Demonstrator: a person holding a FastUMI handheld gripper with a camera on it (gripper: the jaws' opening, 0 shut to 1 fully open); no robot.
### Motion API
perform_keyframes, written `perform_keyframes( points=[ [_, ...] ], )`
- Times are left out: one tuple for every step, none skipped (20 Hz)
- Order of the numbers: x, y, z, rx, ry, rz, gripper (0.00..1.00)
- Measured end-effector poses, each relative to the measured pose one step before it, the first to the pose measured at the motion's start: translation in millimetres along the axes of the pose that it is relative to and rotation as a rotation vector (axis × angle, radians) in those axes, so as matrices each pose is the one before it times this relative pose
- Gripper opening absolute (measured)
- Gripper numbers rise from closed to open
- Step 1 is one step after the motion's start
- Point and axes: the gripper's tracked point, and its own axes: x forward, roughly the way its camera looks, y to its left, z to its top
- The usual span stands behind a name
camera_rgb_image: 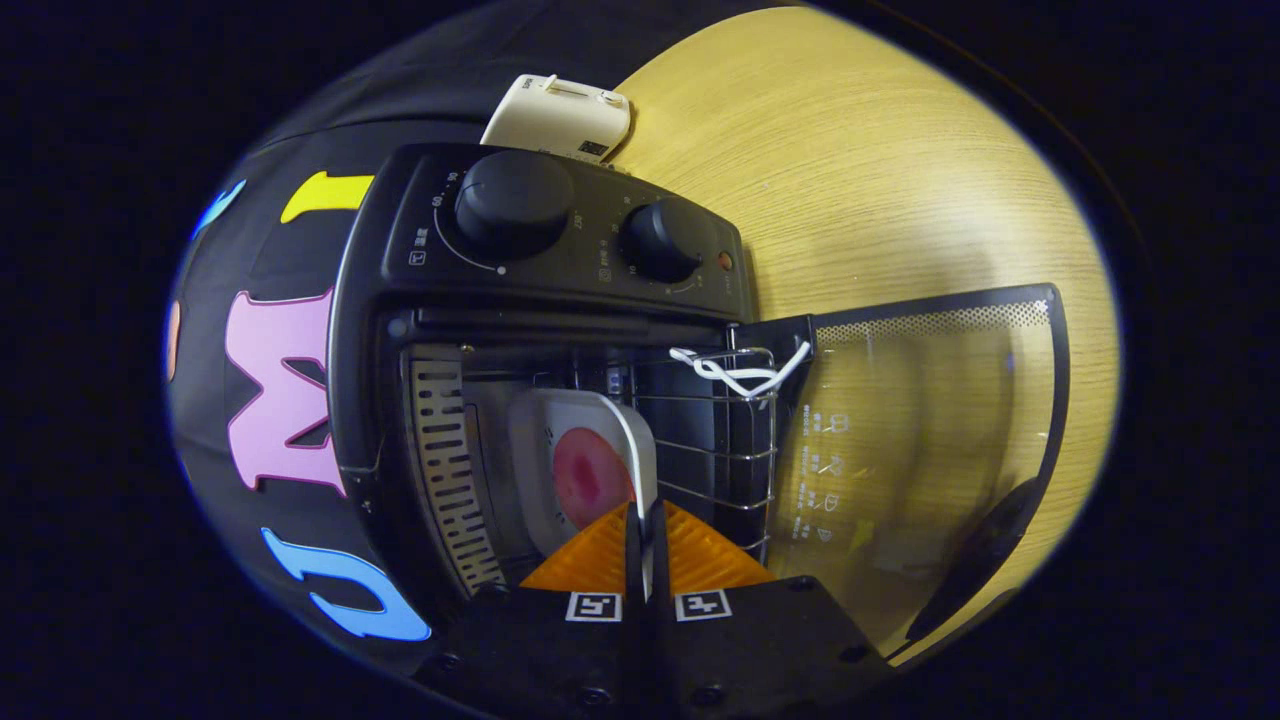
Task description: Open the toaster oven, put the food inside, and close the toaster oven door.
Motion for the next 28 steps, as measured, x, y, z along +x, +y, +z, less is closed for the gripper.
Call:
perform_keyframes(
  points=[
    [0.28,0.38,0.84,0.00028,0.00653,0.00497,0.05],
    [-1.66,0.47,-0.18,-0.00853,0.00606,0.00810,0.07],
    [-3.76,-1.01,0.70,-0.01242,0.00644,0.00163,0.07],
    [-4.06,1.51,1.00,-0.01057,0.00848,0.00807,0.12],
    [-5.79,0.98,1.98,-0.00723,0.01309,0.01555,0.13],
    [-2.96,2.47,-1.89,-0.00702,0.01420,0.00976,0.26],
    [-6.30,0.98,-3.91,-0.00501,0.02452,0.00360,0.36],
    [-7.68,2.17,-4.40,-0.00569,0.02353,0.00669,0.55],
    [-7.97,-0.32,-4.75,-0.01852,0.02526,-0.00487,0.65],
    [-9.46,1.16,-4.34,-0.01986,0.01682,0.00449,0.85],
    [-10.29,-0.04,-3.60,-0.03600,0.01627,-0.00072,0.90],
    [-13.64,0.30,-8.79,-0.03340,0.02771,0.00523,0.97],
    [-13.53,-0.73,-8.34,-0.04286,0.03300,-0.00335,0.97],
    [-14.49,-2.97,-7.35,-0.03962,0.02233,-0.00510,0.97],
    [-11.75,-4.21,-5.10,-0.05817,0.01054,-0.01212,0.97],
    [-12.66,-6.20,-9.44,-0.08680,0.02255,-0.01461,0.97],
    [-10.86,-4.97,-6.42,-0.10260,0.01174,-0.00347,0.98],
    [-10.15,-3.54,-5.20,-0.10390,0.00079,-0.00701,0.98],
    [-8.04,-6.90,-4.11,-0.09625,-0.00087,-0.01429,0.98],
    [-6.38,-10.12,-5.10,-0.09420,-0.00235,-0.02938,0.98],
    [-1.87,-13.23,-6.07,-0.10579,0.01427,-0.04106,0.98],
    [-4.39,-12.63,-6.62,-0.11549,0.00543,-0.04633,0.98],
    [-0.32,-12.28,-7.55,-0.13168,0.01202,-0.04451,0.98],
    [2.86,-9.69,-8.31,-0.13501,0.01559,-0.04414,0.98],
    [4.64,-1.73,-9.14,-0.11479,0.01234,-0.00948,0.98],
    [7.89,2.52,-11.74,-0.09596,0.02631,-0.00765,0.98],
    [7.55,1.72,-10.35,-0.06732,0.02789,-0.00383,0.99],
    [5.45,0.01,-11.83,-0.04202,0.03186,-0.01520,0.99]
  ],
)
